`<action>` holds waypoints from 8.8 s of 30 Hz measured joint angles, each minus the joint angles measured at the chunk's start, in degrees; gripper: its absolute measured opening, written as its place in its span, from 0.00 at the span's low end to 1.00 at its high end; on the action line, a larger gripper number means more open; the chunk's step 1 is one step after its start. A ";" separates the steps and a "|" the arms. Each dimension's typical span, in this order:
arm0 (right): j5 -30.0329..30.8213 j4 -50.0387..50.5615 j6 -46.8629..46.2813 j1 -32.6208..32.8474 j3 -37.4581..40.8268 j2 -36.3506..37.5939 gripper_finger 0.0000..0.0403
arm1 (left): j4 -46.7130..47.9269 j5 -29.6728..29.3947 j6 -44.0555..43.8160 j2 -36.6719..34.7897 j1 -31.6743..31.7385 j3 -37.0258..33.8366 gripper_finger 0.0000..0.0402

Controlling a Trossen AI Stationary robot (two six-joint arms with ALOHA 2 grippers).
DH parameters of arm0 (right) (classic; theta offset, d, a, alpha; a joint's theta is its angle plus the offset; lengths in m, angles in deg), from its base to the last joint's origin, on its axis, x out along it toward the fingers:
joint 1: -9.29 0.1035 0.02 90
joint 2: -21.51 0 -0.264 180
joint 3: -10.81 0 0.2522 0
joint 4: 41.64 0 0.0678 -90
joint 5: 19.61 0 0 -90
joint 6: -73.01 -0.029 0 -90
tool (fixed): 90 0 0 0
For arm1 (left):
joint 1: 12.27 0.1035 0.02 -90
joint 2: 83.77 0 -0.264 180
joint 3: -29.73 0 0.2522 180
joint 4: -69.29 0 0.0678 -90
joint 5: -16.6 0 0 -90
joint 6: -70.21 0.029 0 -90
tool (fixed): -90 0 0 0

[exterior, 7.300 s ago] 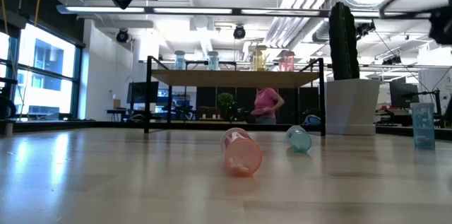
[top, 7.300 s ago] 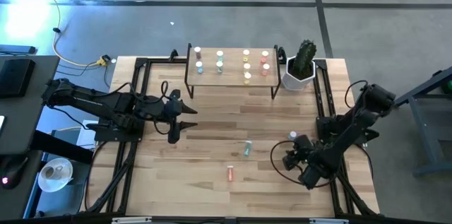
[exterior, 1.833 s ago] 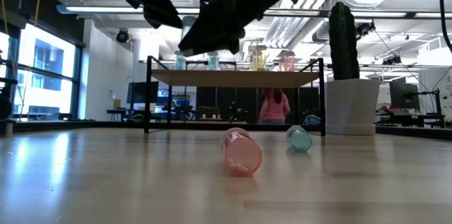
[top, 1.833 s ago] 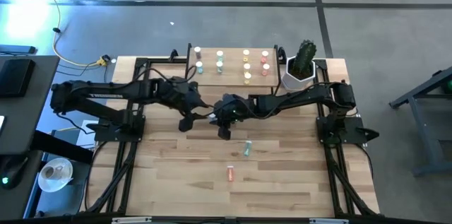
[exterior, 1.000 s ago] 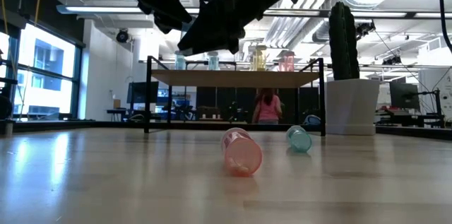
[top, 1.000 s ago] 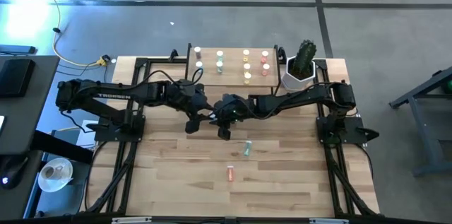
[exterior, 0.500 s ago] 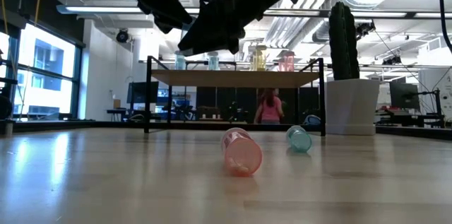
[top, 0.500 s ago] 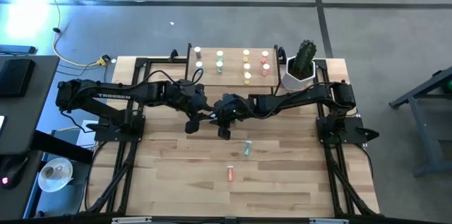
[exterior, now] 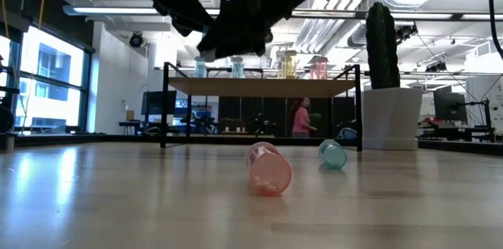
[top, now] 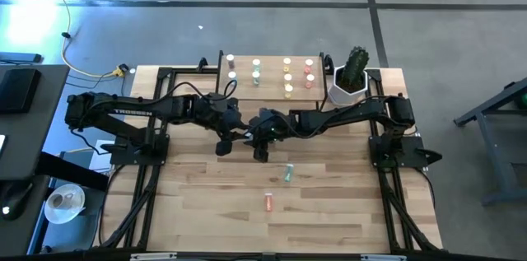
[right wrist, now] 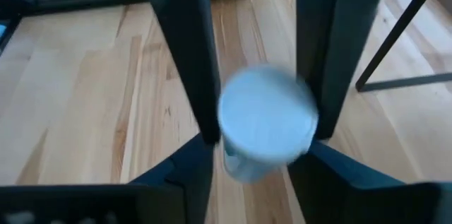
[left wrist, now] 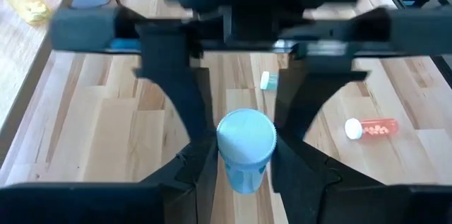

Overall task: Pick and place medicine bottles onto shelf by color
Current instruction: Put the right blue pill bottle on the shelf aligned with the other blue pill bottles, then put the pink pill bottle on the shelf aligned with the other pink pill bottles

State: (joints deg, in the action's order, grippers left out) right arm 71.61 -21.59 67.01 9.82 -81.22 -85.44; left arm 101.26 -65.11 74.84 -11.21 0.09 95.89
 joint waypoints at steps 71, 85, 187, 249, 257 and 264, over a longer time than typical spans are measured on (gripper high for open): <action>23.93 48.38 9.02 -6.07 -40.23 0.32 0.52 | -11.30 -3.94 3.49 -8.55 26.51 -10.75 0.28; 23.87 48.36 8.90 -7.32 -40.23 0.32 0.52 | -9.60 -3.81 3.08 -8.81 26.67 -10.23 0.28; 6.22 23.92 -75.06 26.64 -9.89 -11.00 0.52 | 4.84 -12.26 -16.97 -30.10 -6.16 -17.22 0.46; 33.35 22.48 -11.66 20.92 -32.90 -9.29 0.21 | -11.41 3.54 -6.66 -30.07 -6.16 -17.22 0.46; 35.74 22.60 3.02 17.97 -41.54 -9.27 0.21 | -20.49 3.68 -3.53 -28.84 -6.16 -17.20 0.46; 36.04 26.35 5.08 16.61 -45.26 -9.14 0.21 | -32.61 3.72 -3.46 -28.66 -6.16 -17.20 0.46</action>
State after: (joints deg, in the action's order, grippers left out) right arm 107.65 4.76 72.09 26.44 -126.47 -94.58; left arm 68.66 -61.39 71.38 -39.87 -6.07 78.69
